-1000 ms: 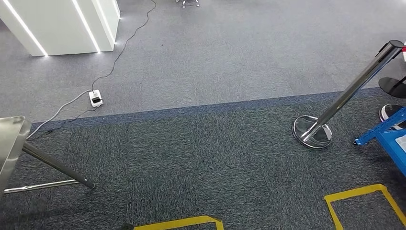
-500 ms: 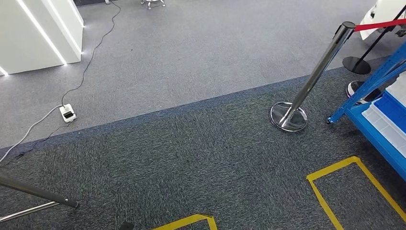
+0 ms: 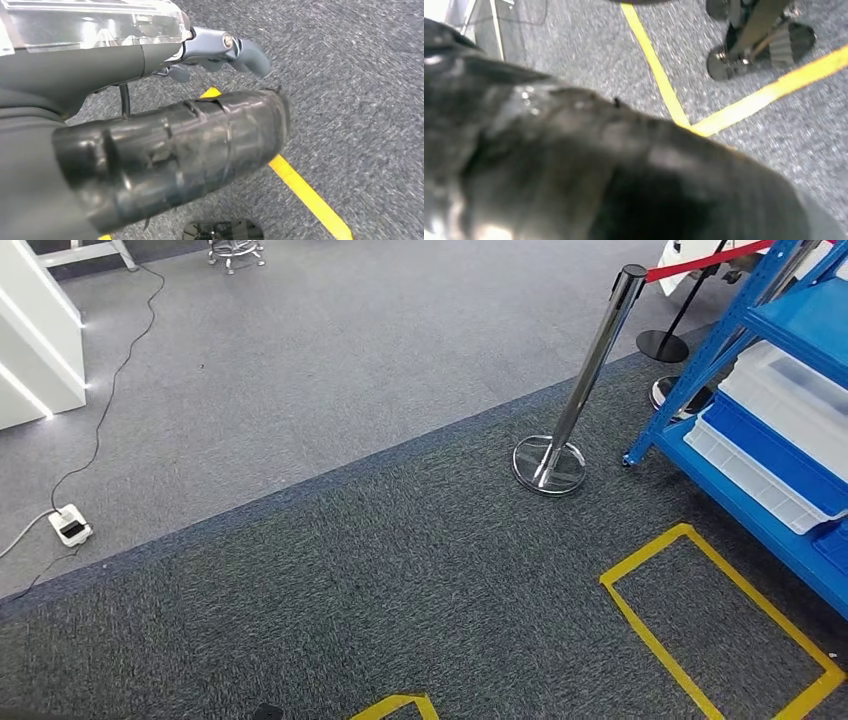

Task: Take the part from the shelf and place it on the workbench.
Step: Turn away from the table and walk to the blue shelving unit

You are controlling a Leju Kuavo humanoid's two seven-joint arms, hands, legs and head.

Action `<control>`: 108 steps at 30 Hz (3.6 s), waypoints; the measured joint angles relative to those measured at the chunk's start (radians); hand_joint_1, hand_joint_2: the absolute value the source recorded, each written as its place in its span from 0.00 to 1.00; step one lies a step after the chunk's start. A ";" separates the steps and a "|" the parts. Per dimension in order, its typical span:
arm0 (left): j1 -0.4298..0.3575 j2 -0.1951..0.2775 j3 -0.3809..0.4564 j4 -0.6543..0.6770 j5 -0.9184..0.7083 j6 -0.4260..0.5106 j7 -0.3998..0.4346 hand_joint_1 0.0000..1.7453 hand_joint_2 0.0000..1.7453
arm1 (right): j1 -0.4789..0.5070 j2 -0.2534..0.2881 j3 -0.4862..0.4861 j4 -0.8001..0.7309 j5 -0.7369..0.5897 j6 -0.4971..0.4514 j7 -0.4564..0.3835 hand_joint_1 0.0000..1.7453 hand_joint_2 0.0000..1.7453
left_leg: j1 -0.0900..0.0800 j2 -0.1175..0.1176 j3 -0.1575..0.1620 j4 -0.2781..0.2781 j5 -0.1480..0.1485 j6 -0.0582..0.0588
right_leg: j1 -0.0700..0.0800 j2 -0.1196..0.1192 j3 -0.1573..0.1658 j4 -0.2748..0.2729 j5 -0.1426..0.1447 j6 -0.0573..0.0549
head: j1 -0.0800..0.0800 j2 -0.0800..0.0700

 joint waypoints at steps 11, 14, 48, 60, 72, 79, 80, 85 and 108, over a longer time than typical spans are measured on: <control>0.003 -0.003 0.001 0.000 -0.002 -0.002 -0.004 0.00 0.00 | -0.003 0.000 0.000 0.000 0.004 0.002 0.000 0.00 0.00 | -0.001 0.129 0.032 -0.015 -0.018 0.002 | -0.005 -0.173 -0.019 0.028 0.010 0.021 | 0.002 0.000; -0.001 -0.003 0.001 0.000 -0.003 -0.002 -0.006 0.00 0.00 | -0.005 -0.001 0.000 0.000 0.007 0.001 -0.001 0.00 0.00 | -0.005 0.152 0.042 -0.015 -0.025 -0.014 | 0.005 -0.171 -0.009 -0.004 0.013 0.003 | 0.001 0.000; -0.002 -0.005 0.002 0.000 0.003 -0.029 -0.030 0.00 0.00 | -0.006 -0.005 0.000 0.000 0.021 0.013 0.010 0.00 0.00 | 0.003 0.116 0.024 0.046 -0.072 -0.034 | -0.001 -0.149 -0.005 -0.014 0.016 -0.020 | 0.002 0.000; 0.003 -0.002 0.005 0.000 0.011 -0.046 -0.050 0.00 0.00 | -0.005 -0.003 0.000 0.001 0.024 0.012 0.009 0.00 0.00 | -0.002 -0.031 0.008 -0.003 -0.006 -0.009 | -0.007 0.003 -0.014 -0.004 0.015 -0.002 | 0.001 0.000; 0.006 -0.004 0.012 0.000 0.019 -0.065 -0.059 0.00 0.00 | -0.003 -0.005 0.000 0.001 0.032 0.012 0.010 0.00 0.00 | 0.002 0.116 0.044 -0.026 -0.015 0.001 | -0.003 -0.163 -0.031 0.034 0.015 0.017 | 0.007 0.000; 0.001 -0.004 0.020 0.000 0.022 -0.073 -0.061 0.00 0.00 | -0.005 -0.005 0.000 0.001 0.037 0.009 0.014 0.00 0.00 | 0.003 0.089 0.027 0.051 -0.081 -0.036 | -0.006 -0.135 -0.004 -0.027 0.027 -0.018 | 0.006 0.000; 0.002 -0.003 0.020 0.000 0.022 -0.074 -0.061 0.00 0.00 | -0.006 -0.005 0.000 0.001 0.038 0.005 0.015 0.00 0.00 | 0.003 0.070 -0.004 0.115 -0.114 -0.038 | -0.005 -0.128 -0.004 -0.027 0.027 -0.022 | 0.005 0.000; 0.007 -0.002 0.022 0.000 0.023 -0.095 -0.068 0.00 0.00 | -0.005 -0.005 0.000 0.001 0.047 -0.004 0.021 0.00 0.00 | 0.003 0.055 -0.065 0.198 -0.091 -0.038 | -0.001 -0.092 -0.003 -0.018 0.021 -0.026 | 0.005 0.000; 0.004 0.002 0.024 0.000 0.015 -0.141 -0.093 0.00 0.00 | -0.006 -0.004 0.002 0.002 0.072 -0.002 0.034 0.00 0.00 | 0.003 0.063 0.044 -0.007 -0.042 -0.035 | -0.010 -0.122 0.007 -0.010 -0.005 -0.001 | 0.005 0.000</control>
